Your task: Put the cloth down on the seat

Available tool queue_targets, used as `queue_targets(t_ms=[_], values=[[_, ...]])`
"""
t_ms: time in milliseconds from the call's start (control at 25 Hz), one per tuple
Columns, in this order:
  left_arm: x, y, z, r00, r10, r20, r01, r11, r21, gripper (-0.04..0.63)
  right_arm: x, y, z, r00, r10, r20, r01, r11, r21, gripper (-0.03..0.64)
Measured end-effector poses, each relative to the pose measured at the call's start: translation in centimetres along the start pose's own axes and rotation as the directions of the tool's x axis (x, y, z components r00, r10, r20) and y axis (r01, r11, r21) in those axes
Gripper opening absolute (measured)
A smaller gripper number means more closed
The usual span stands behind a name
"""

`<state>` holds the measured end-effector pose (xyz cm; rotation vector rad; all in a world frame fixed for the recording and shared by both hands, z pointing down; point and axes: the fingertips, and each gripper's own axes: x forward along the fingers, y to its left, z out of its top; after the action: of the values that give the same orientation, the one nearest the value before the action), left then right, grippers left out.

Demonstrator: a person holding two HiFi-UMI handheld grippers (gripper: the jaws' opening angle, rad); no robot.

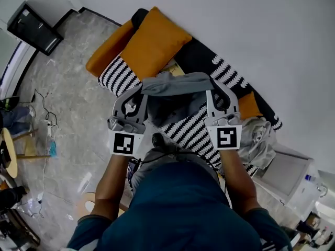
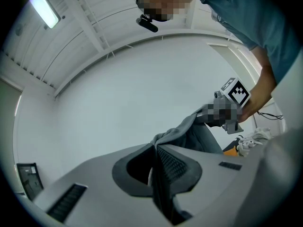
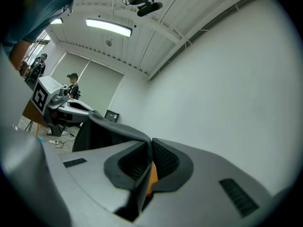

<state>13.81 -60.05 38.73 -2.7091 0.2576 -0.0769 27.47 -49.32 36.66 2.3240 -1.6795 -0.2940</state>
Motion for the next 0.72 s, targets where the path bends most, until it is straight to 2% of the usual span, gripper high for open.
queue_targets(t_ms=[280, 520, 720], values=[[2.9, -0.3, -1.5, 1.000, -0.016, -0.010, 0.016, 1.000, -0.016, 0.023, 1.0, -1.7, -2.0, 1.000, -0.010, -0.008, 0.010, 1.000, 0.008, 0.031], [6.2, -1.8, -1.6, 0.997, -0.037, -0.062, 0.039, 0.999, 0.035, 0.023, 1.7, -4.8, -4.1, 1.000, -0.007, -0.001, 0.007, 0.998, 0.055, 0.031], [9.5, -3.8, -2.3, 0.997, -0.038, -0.062, 0.042, 0.997, 0.059, 0.023, 2.3, -7.8, -7.4, 1.000, -0.014, -0.008, 0.015, 0.999, 0.047, 0.031]])
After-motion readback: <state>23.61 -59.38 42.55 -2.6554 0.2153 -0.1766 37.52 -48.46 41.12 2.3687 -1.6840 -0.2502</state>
